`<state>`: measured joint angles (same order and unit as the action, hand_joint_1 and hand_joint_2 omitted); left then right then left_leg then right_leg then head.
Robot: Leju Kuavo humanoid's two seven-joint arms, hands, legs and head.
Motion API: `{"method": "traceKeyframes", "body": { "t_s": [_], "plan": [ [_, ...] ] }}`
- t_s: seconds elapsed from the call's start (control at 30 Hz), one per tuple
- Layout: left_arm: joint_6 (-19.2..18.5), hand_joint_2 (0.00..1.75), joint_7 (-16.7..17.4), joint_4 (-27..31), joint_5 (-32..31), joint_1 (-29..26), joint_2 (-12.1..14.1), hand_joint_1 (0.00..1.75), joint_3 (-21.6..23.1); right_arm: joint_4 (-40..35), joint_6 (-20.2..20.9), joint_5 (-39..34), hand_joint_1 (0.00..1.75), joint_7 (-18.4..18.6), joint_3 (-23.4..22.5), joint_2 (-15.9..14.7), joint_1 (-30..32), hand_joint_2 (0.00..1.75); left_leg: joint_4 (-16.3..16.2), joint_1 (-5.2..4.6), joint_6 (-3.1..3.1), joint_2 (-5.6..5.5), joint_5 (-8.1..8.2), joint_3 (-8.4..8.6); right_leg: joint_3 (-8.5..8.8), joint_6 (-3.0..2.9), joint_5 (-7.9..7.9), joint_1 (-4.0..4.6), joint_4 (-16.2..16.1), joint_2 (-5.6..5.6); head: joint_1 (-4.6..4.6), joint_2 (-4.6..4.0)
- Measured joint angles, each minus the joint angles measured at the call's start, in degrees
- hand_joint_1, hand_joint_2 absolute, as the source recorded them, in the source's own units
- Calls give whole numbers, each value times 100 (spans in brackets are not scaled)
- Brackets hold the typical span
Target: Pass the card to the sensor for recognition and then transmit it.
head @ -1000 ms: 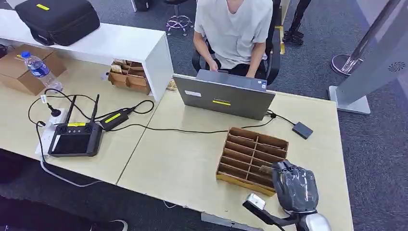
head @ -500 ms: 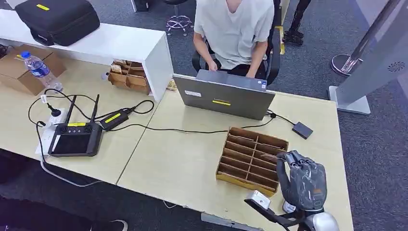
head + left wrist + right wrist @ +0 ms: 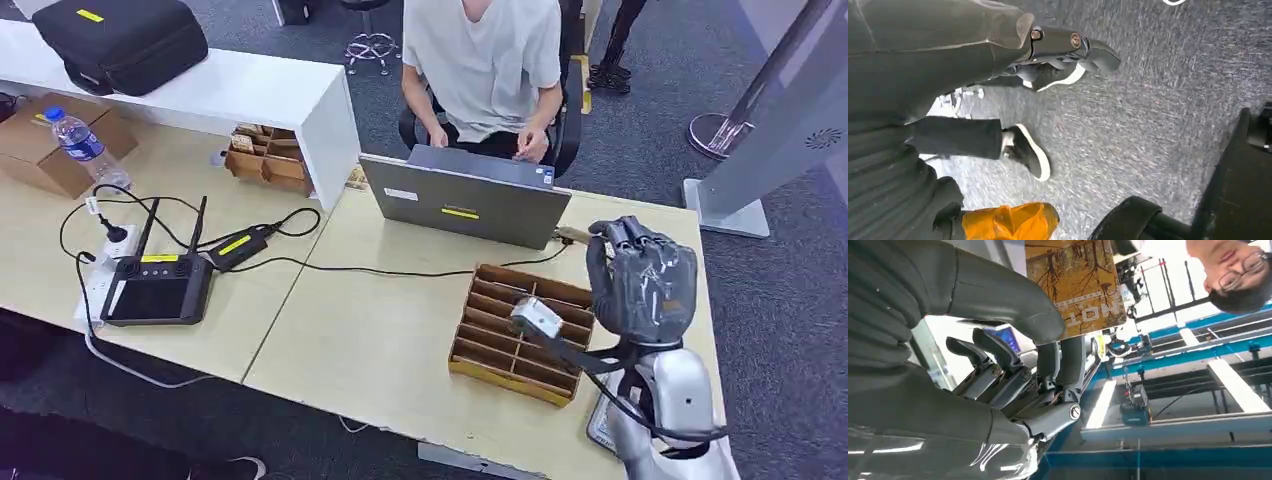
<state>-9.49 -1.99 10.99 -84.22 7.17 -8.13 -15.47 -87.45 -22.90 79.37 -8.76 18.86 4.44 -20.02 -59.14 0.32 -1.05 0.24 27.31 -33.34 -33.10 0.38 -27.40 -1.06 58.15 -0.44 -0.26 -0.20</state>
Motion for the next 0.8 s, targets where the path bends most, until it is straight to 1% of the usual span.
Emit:
{"method": "traceKeyframes", "body": {
  "t_s": [0.23,0.53,0.67,0.77,0.8],
  "plan": [
    [-96,175,-59,0,-146,58,-46,0,153,672,258,417,175,365,79,159,-961,175,0,0,-2,0,-2,-1,-3,0,0,0,6,0,2,0],
    [-151,175,-66,0,-262,106,-74,0,288,1739,345,773,175,795,72,280,-1844,175,-1,0,-2,-2,-2,-1,-4,-1,1,0,6,0,0,0],
    [-81,175,282,0,-363,126,-155,0,339,2202,325,841,175,900,9,284,-2077,175,-2,-1,-2,-4,-2,-2,-5,-1,1,-1,6,-3,0,0],
    [-79,175,354,0,-365,131,-219,0,380,2455,293,841,175,929,-55,299,-2181,175,-2,-1,-2,-3,-2,-2,-5,-1,1,0,6,-2,0,0],
    [-85,175,352,0,-363,133,-240,0,391,2551,262,854,0,929,-72,299,-2199,175,-2,-1,-2,-3,-2,-2,-5,-1,1,0,6,-1,2,0]
  ]
}}
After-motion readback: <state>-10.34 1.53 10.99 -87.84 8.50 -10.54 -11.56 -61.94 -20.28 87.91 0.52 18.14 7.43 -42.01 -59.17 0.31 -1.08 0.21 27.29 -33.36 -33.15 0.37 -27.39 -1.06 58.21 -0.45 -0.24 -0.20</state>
